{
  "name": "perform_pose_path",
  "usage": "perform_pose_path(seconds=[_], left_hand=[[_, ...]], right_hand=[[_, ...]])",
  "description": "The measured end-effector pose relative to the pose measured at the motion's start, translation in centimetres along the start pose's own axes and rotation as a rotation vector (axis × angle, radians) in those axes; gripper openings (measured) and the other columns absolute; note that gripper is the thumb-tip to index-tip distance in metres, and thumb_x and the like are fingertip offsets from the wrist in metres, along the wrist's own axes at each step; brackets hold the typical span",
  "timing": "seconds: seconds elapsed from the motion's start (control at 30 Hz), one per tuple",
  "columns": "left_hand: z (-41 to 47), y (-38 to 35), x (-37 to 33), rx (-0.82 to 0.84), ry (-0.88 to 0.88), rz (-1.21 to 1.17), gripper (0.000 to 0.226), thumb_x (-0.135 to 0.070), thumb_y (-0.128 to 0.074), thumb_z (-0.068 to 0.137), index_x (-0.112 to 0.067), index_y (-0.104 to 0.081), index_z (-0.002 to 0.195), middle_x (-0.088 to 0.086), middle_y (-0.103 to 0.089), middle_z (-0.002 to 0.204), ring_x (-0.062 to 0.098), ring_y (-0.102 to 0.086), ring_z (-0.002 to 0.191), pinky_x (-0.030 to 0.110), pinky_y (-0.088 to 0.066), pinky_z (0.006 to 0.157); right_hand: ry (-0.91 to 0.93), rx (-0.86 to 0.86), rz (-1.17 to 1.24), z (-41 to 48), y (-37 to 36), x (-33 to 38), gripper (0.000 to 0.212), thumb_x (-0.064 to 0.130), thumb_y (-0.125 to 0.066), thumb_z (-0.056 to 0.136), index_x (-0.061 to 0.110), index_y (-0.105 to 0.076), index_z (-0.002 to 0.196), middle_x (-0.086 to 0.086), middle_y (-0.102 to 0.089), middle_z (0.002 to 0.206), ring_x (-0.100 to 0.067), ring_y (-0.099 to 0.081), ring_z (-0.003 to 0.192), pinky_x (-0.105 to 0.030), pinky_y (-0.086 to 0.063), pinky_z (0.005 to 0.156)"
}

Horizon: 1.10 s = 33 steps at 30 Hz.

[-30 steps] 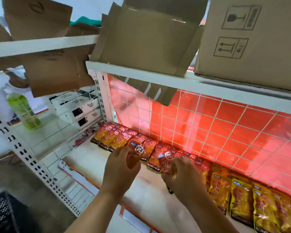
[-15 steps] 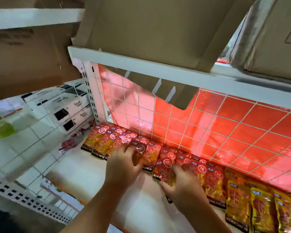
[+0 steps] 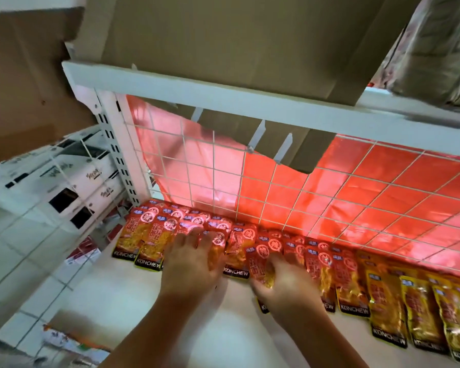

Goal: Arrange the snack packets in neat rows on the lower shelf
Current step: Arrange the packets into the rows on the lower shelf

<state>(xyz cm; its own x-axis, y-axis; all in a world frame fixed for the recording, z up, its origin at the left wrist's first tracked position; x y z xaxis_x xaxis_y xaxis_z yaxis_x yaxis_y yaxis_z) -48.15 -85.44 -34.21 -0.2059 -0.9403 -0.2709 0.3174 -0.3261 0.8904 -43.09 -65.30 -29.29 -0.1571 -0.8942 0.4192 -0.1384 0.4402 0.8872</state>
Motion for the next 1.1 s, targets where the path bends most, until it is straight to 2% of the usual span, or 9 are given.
perform_pose_path(seconds=[0.07, 0.2, 0.37, 0.6, 0.93, 1.1], left_hand=[[-1.0, -0.3, 1.0, -0.078, -0.109, -0.019, 0.043, -0.047, -0.054, 0.093, -0.026, -0.068, 0.127, 0.002, -0.065, 0.128, 0.034, -0.058, 0.113, 0.050, -0.046, 0.094], [-2.2, -0.6, 1.9, -0.103, -0.230, 0.016, 0.044, -0.044, -0.053, 0.089, -0.028, -0.067, 0.127, -0.001, -0.063, 0.129, 0.033, -0.053, 0.113, 0.050, -0.042, 0.094], [-2.0, -0.7, 1.5, -0.032, -0.214, 0.054, 0.046, -0.046, -0.052, 0.085, -0.031, -0.069, 0.124, -0.006, -0.064, 0.130, 0.030, -0.049, 0.115, 0.050, -0.035, 0.095], [-1.8, -0.5, 1.8, 0.010, -0.226, 0.015, 0.043, -0.042, -0.053, 0.084, -0.031, -0.067, 0.123, -0.007, -0.062, 0.129, 0.029, -0.053, 0.112, 0.049, -0.035, 0.093], [-1.6, -0.8, 2.1, 0.070, -0.221, -0.031, 0.041, -0.041, -0.055, 0.084, -0.033, -0.068, 0.122, -0.007, -0.062, 0.129, 0.028, -0.055, 0.112, 0.050, -0.040, 0.093], [-1.6, -0.8, 2.2, 0.086, -0.207, -0.034, 0.043, -0.042, -0.052, 0.085, -0.031, -0.068, 0.123, -0.006, -0.062, 0.127, 0.028, -0.056, 0.112, 0.050, -0.039, 0.093]], right_hand=[[-0.039, 0.021, -0.018, 0.3, -0.4, 0.8, 0.052, 0.062, -0.062, 0.085, 0.034, -0.049, 0.128, 0.007, -0.052, 0.117, -0.016, -0.053, 0.105, -0.030, -0.047, 0.093], [-0.093, 0.026, -0.034, 1.2, -1.4, 2.7, 0.055, 0.062, -0.059, 0.086, 0.031, -0.045, 0.129, 0.000, -0.050, 0.120, -0.022, -0.054, 0.108, -0.037, -0.050, 0.093], [-0.153, 0.024, -0.049, 2.7, -2.2, 4.6, 0.062, 0.062, -0.058, 0.088, 0.024, -0.043, 0.135, -0.005, -0.049, 0.128, -0.025, -0.052, 0.118, -0.040, -0.047, 0.100], [-0.202, 0.019, -0.074, 4.3, -2.4, 5.7, 0.057, 0.057, -0.062, 0.087, 0.017, -0.053, 0.126, -0.009, -0.054, 0.120, -0.027, -0.056, 0.110, -0.035, -0.047, 0.092], [-0.239, 0.054, -0.100, 5.0, -3.1, 6.0, 0.063, 0.062, -0.064, 0.086, 0.016, -0.054, 0.128, -0.012, -0.051, 0.128, -0.031, -0.054, 0.119, -0.037, -0.046, 0.097], [-0.230, 0.110, -0.096, 4.8, -2.2, 5.7, 0.050, 0.057, -0.062, 0.090, 0.017, -0.056, 0.120, -0.007, -0.061, 0.119, -0.026, -0.059, 0.109, -0.033, -0.045, 0.086]])
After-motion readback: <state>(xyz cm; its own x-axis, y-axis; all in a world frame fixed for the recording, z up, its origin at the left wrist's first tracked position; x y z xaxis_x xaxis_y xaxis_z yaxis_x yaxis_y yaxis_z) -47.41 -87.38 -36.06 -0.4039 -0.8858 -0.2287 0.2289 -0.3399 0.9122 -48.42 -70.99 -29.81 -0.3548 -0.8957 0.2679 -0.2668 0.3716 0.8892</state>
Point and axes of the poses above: each hand's wrist, its own z-axis towards the middle knuckle, its own y-axis out of the back of the hand, x = y × z, the point moved 3 cm from there along z, towards the middle knuckle
